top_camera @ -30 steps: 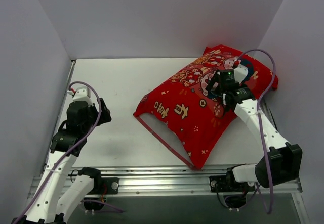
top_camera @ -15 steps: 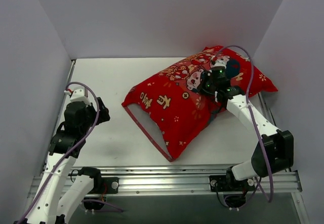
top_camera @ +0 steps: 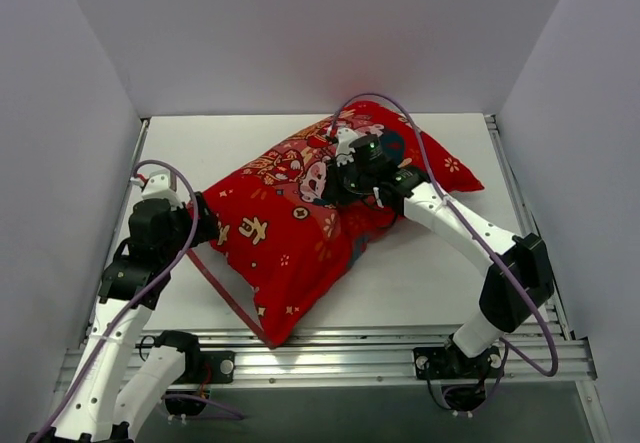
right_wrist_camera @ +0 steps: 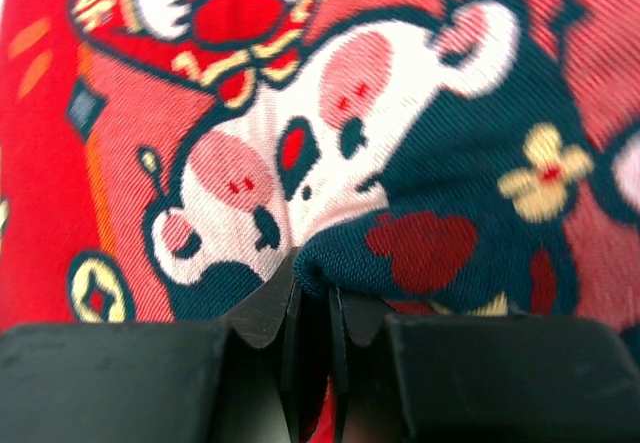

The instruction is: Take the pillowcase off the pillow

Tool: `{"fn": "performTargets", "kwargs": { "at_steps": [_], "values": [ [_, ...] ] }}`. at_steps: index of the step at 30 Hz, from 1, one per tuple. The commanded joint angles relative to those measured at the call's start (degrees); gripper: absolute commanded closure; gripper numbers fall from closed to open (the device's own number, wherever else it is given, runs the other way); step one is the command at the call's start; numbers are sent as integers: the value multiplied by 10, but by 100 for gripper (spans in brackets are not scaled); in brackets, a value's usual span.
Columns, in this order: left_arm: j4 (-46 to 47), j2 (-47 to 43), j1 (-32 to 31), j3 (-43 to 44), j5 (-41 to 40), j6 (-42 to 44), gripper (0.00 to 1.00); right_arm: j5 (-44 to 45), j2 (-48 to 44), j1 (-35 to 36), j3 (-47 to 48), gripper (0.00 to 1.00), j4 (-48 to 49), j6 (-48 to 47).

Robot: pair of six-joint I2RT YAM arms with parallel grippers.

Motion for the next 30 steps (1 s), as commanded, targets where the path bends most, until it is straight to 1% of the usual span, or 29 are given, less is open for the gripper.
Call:
{"fn": "performTargets", "kwargs": {
  "at_steps": [1, 3, 5, 7, 8, 10, 11, 13, 14, 15, 16, 17, 19, 21, 22, 23, 24, 25, 26, 27, 28, 30],
  "values": [
    [36, 12, 5, -1, 20, 9, 5, 95, 27, -21, 22, 100, -17, -23],
    [36, 21, 6, 0, 29, 9, 5, 144, 39, -38, 34, 100, -13, -3],
    [37, 29, 7, 0, 33, 6, 5, 155, 39, -63, 38, 100, 6, 29],
    [36, 34, 7, 0, 36, 3, 5, 168, 36, -57, 46, 99, 6, 36],
    [35, 39, 7, 0, 40, -1, 5, 176, 27, -50, 53, 89, 4, 35],
    [34, 41, 7, 0, 49, -5, 5, 214, 13, -31, 54, 77, -1, 29],
    [33, 41, 6, 0, 51, -13, 5, 225, -7, -14, 53, 63, -8, 21],
    [30, 40, 5, -3, 72, -31, 5, 248, -33, 3, 39, 49, -14, 19],
    [30, 34, 5, -7, 85, -55, 5, 270, -62, 17, 31, 39, -19, 23],
    [32, 31, 5, -12, 96, -69, 5, 282, -78, 23, 21, 36, -21, 29],
    [37, 27, 5, -24, 140, -82, 5, 292, -96, 27, -3, 32, -22, 37],
    [40, 21, 4, -30, 157, -105, 5, 308, -131, 30, -17, 27, -25, 49],
    [40, 19, -1, -41, 200, -125, 4, 308, -167, 36, -60, 25, -23, 74],
    [28, 19, -5, -44, 216, -148, 4, 280, -208, 52, -87, 18, -18, 79],
    [25, 19, -9, -45, 222, -154, 4, 269, -219, 66, -111, 18, -11, 74],
    [21, 17, -11, -50, 230, -157, 4, 261, -235, 83, -122, 22, -6, 65],
    [20, 14, -12, -53, 229, -158, 4, 279, -240, 107, -133, 23, -3, 58],
    [19, 6, -12, -57, 226, -160, 4, 303, -244, 162, -151, 23, 6, 50],
    [18, 2, -12, -61, 211, -161, 4, 327, -247, 189, -155, 22, 8, 46],
    [16, -2, -12, -62, 201, -162, 4, 372, -245, 214, -156, 22, 8, 44],
    [10, -5, -11, -62, 192, -162, 4, 392, -240, 259, -153, 22, 5, 38],
    [-12, -8, -10, -50, 148, -162, 4, 427, -217, 301, -129, 21, 4, 25]
  ]
}}
